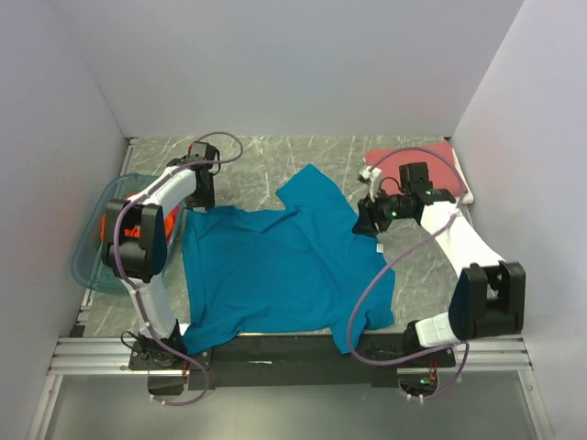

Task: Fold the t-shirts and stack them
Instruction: Flatten the tshirt out

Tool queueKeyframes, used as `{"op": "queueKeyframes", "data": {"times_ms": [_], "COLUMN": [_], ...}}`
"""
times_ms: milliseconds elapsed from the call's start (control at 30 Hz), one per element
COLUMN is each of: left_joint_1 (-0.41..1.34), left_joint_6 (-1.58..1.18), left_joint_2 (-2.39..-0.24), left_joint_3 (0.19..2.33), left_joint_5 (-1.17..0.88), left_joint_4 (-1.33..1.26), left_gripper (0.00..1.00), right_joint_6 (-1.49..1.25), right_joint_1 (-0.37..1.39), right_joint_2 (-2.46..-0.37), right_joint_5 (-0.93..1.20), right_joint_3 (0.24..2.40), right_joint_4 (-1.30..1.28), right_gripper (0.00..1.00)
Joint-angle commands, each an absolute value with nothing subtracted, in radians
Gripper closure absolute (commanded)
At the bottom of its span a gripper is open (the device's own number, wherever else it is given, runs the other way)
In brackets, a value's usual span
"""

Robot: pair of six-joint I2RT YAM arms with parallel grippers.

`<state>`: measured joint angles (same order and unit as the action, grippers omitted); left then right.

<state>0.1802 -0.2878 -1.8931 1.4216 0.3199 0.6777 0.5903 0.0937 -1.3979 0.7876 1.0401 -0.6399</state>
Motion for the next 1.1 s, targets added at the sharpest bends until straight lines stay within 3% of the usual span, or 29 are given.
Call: {"op": "queueKeyframes", "data": {"times_ms": [0,233,400,533,800,1067], "left_joint_1": [0.183,0.183,0.161,0.14,0.135,0.135], "left_joint_6": [-0.261,-0.223,-0.238,-0.252,-0.247,-0.245], "left_joint_2": [-1.801,-1.53,-1.303,-1.188,-1.029,-1.022], "left_joint_3": [1.401,1.22,1.06,0.964,0.838,0.841], "left_joint_5": [0.319,0.216,0.141,0.117,0.118,0.14], "left_joint_4": [0.646,0.531,0.434,0.397,0.364,0.365], "left_gripper": [0.55,0.5,0.29,0.2,0.2,0.21], "right_joint_6": [0.436,0.33,0.29,0.285,0.267,0.259], "right_joint_1": [0.097,0.103,0.118,0.13,0.137,0.141], "right_joint_2": [-1.492,-1.889,-2.063,-2.14,-2.241,-2.292], "right_joint_5": [0.64,0.634,0.592,0.56,0.491,0.517], "right_joint_3": [1.161,1.571,1.749,1.799,1.879,1.901], "right_joint_4": [-0.528,-0.649,-0.716,-0.742,-0.773,-0.801], "right_gripper": [0.47,0.47,0.47,0.47,0.47,0.48]}}
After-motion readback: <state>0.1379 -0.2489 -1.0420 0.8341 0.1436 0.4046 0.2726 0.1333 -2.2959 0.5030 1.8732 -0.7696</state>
